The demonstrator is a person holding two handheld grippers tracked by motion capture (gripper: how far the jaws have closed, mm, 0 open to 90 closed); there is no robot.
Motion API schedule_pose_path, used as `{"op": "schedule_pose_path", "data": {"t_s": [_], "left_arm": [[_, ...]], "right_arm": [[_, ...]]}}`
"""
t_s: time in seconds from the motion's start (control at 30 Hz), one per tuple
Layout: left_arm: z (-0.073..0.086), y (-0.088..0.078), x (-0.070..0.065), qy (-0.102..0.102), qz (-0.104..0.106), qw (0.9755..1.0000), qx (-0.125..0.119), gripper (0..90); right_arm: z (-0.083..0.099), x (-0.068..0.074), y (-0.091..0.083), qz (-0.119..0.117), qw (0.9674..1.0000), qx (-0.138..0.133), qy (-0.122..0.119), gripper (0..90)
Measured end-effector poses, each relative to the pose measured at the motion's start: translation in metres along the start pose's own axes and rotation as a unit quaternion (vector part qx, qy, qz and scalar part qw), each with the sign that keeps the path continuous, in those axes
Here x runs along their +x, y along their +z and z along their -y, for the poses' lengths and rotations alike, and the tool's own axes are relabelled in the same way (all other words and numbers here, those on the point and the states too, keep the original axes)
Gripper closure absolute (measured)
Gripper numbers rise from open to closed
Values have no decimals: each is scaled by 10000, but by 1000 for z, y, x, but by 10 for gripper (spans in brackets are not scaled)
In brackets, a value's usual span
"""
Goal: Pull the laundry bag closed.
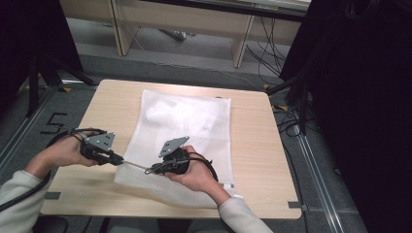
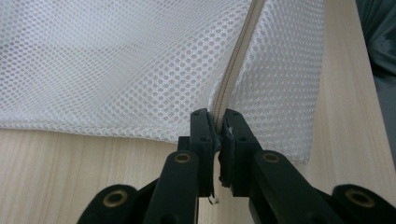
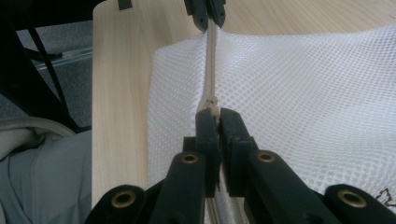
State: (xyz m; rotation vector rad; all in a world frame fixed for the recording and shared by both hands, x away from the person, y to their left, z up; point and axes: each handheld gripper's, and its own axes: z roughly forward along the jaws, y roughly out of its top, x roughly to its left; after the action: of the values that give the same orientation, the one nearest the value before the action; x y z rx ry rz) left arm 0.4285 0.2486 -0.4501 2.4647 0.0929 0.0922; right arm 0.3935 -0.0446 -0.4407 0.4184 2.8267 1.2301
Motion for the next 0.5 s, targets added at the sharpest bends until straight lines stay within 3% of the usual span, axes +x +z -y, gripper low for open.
{"op": "schedule_pose_path", "data": {"t_s": [0.07, 0.3, 0.33, 0.5], "left_arm": [[1, 0, 0, -10, 11, 10000, -10, 833], [0, 0, 0, 0, 0, 10000, 9, 833], [1, 0, -1, -101, 19, 9999, -36, 833], [2, 1, 0, -103, 10, 9999, 18, 833]], "right_arm": [[2, 1, -1, 22, 9999, 46, 94, 880], [3, 0, -2, 18, 10000, 56, -12, 880], [5, 0, -4, 12, 10000, 32, 18, 880], [10, -1, -8, 47, 9999, 73, 78, 880]]}}
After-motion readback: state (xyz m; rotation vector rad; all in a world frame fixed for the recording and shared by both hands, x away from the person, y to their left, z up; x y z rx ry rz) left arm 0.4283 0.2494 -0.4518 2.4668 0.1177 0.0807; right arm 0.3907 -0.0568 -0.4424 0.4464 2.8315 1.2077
